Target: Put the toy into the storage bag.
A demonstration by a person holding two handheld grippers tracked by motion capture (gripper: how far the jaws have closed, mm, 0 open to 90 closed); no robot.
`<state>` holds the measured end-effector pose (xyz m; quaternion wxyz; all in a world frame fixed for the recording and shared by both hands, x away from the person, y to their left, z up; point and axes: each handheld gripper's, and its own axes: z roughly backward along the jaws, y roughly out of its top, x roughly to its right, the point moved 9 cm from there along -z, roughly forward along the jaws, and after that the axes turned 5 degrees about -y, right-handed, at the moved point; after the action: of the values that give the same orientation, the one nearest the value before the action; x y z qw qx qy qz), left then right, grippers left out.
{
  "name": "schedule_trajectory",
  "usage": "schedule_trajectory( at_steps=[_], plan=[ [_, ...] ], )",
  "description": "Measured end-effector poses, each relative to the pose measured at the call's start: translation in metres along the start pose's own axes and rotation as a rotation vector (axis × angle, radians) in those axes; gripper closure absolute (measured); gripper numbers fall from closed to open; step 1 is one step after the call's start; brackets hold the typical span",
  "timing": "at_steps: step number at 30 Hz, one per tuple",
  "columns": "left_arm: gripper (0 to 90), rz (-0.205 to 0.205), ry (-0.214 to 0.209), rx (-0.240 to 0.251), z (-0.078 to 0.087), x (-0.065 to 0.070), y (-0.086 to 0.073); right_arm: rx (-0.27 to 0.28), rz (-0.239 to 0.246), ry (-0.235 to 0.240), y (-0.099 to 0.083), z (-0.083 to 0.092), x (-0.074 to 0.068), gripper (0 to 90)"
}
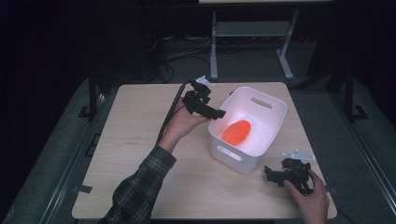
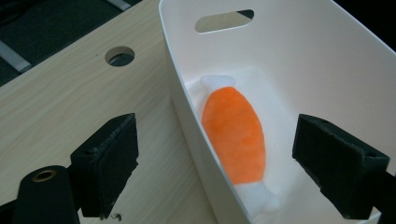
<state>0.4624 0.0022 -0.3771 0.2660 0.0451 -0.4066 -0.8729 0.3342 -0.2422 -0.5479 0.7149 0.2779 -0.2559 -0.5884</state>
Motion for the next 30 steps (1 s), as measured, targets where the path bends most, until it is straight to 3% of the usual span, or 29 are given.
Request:
schedule_trajectory(
  at_steps=[13, 19, 30],
  plan=[
    [14.3, 0.010, 0.009, 0.009, 0.021, -0.003, -0.028, 0.000, 0.000, 0.000, 0.000, 0.000, 0.000, 0.0],
    [14.4, 0.028, 0.025, 0.007, 0.033, -0.012, -0.050, 0.000, 0.000, 0.000, 0.000, 0.000, 0.000, 0.0],
    [14.7, 0.054, 0.049, 0.029, 0.053, -0.021, -0.077, 0.002, 0.003, 0.000, 0.000, 0.000, 0.000, 0.0]
  ],
)
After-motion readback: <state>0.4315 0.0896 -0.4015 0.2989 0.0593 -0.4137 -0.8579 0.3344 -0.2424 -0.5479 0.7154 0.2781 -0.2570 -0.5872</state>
